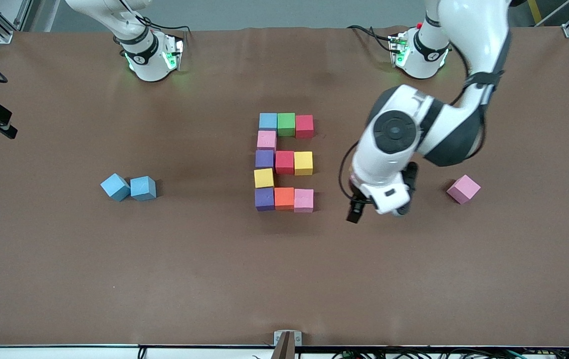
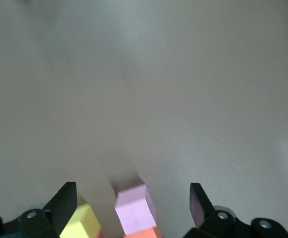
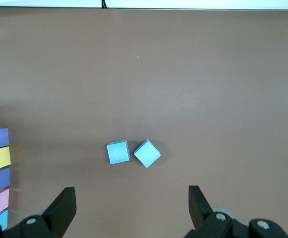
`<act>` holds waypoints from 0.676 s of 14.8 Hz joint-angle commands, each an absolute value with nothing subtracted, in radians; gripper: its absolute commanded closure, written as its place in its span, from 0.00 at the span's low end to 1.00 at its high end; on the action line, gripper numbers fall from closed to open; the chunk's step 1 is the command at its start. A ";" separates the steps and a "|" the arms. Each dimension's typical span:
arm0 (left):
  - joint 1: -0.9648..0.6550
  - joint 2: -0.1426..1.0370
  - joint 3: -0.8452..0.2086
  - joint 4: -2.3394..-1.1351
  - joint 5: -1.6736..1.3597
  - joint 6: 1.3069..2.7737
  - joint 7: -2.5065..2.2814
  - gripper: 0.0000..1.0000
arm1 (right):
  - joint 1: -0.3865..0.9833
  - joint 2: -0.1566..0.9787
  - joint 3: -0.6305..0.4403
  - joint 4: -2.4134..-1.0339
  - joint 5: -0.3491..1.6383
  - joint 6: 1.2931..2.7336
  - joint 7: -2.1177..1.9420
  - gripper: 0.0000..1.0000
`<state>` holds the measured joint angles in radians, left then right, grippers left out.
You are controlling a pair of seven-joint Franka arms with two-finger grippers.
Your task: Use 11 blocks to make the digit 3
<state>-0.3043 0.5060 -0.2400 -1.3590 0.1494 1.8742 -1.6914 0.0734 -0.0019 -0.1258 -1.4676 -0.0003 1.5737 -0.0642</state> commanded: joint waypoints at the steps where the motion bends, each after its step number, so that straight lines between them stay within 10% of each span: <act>1: -0.240 0.424 -0.241 -1.382 0.160 1.798 -1.483 0.00 | 0.077 0.002 -0.124 -1.457 -0.005 1.574 -0.051 0.00; 10: 0.015 0.256 -0.250 -1.388 0.146 1.631 -0.855 0.00 | 0.077 0.002 -0.124 -1.457 -0.005 1.574 -0.051 0.00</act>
<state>-0.0220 0.3023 -0.2376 -1.3620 0.1498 1.6562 -0.9779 0.0734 -0.0016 -0.1257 -1.4660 -0.0003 1.5737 -0.0642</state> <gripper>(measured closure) 0.000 0.000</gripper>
